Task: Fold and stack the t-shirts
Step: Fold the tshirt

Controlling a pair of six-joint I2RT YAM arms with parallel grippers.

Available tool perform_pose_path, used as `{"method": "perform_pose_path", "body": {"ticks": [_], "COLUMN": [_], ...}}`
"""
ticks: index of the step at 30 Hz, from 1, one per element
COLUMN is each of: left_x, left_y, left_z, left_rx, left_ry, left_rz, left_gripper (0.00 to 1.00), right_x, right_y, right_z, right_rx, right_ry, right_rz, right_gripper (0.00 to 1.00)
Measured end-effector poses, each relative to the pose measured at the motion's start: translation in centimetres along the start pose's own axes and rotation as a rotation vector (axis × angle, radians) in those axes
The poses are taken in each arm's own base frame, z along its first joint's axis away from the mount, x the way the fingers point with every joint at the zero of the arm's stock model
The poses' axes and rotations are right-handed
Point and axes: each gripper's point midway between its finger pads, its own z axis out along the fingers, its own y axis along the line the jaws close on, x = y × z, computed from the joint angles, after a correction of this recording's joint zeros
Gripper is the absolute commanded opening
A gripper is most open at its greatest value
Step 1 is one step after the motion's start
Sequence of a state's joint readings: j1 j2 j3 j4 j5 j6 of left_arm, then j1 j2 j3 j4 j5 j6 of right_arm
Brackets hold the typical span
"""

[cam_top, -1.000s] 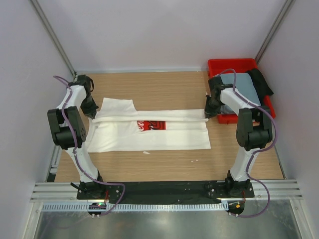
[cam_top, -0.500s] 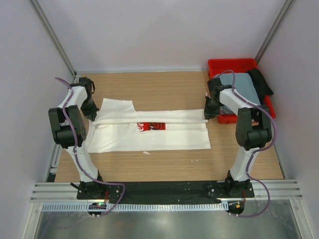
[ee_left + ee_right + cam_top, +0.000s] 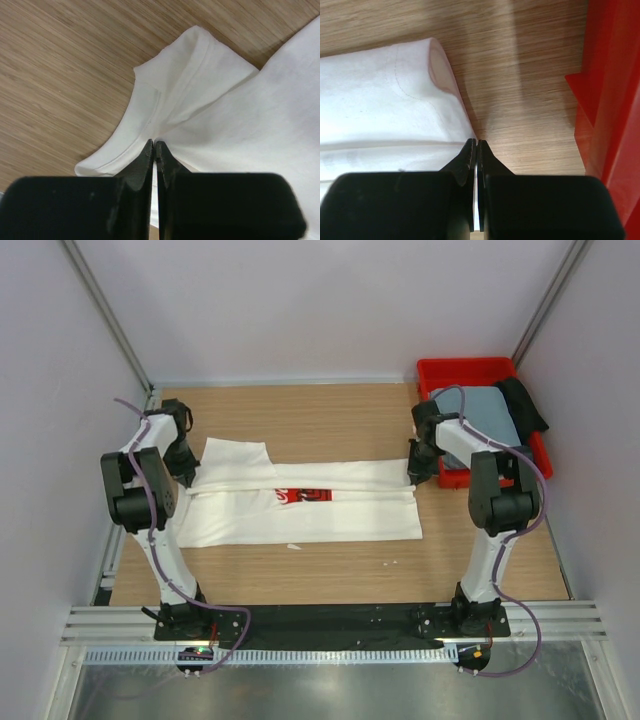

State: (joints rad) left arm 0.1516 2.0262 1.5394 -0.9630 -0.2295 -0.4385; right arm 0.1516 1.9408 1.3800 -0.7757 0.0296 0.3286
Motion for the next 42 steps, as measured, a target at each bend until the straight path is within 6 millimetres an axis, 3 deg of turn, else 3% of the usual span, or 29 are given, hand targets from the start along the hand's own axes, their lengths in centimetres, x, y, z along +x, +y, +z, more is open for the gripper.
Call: {"method": "perform_pose_path", "body": {"ticks": [3,4,5,8,12,15,18,20,23,27,30,35,42], "left_x": [0.1,0.2,0.2,0.3,0.0,-0.6,-0.5,-0.1,1.3,5.2,8.6,10.5,11.0], "left_y": [0.2,0.5,0.8,1.5,1.9,1.0,-2.4,-5.4,-11.3,-18.7,-22.9,-26.1,-27.1], "left_z": [0.2,0.2,0.1,-0.6,-4.4,-8.8,-11.6,-12.0,-11.6,-11.1,-11.3,-11.4,-9.5], "left_rx": [-0.015,-0.03,-0.046,-0.071,-0.03,0.056,0.189,0.268,0.378,0.462,0.513,0.534,0.497], "left_ry": [0.005,0.005,0.004,-0.001,-0.081,-0.189,-0.241,-0.233,-0.189,-0.139,-0.112,-0.106,-0.083], "left_rz": [-0.002,-0.002,-0.01,-0.043,-0.107,-0.129,-0.078,-0.024,0.114,0.307,0.419,0.491,0.51], "left_gripper": [0.23,0.28,0.38,0.48,0.49,0.51,0.5,0.48,0.45,0.38,0.38,0.38,0.37], "right_x": [0.2,0.2,0.2,-0.4,-1.3,-1.8,-2.4,-2.6,-2.9,-3.2,-2.9,-2.4,-2.5], "right_y": [-0.1,-0.2,-0.4,-0.6,0.4,2.4,4.5,5.9,8.1,10.6,11.5,11.8,11.8], "right_z": [0.3,0.3,0.2,-0.8,-2.9,-4.5,-5.3,-5.4,-5.0,-3.6,-2.5,-1.4,-0.7], "right_rx": [0.015,0.025,0.035,0.071,0.072,0.039,-0.004,-0.039,-0.112,-0.206,-0.239,-0.243,-0.239], "right_ry": [0.014,0.02,0.022,0.012,-0.042,-0.086,-0.116,-0.121,-0.109,-0.075,-0.038,-0.004,0.0], "right_rz": [-0.004,-0.007,-0.009,-0.024,-0.051,-0.086,-0.112,-0.12,-0.096,-0.021,0.024,0.059,0.072], "right_gripper": [0.09,0.15,0.28,0.43,0.53,0.57,0.58,0.56,0.5,0.45,0.38,0.36,0.35]}}
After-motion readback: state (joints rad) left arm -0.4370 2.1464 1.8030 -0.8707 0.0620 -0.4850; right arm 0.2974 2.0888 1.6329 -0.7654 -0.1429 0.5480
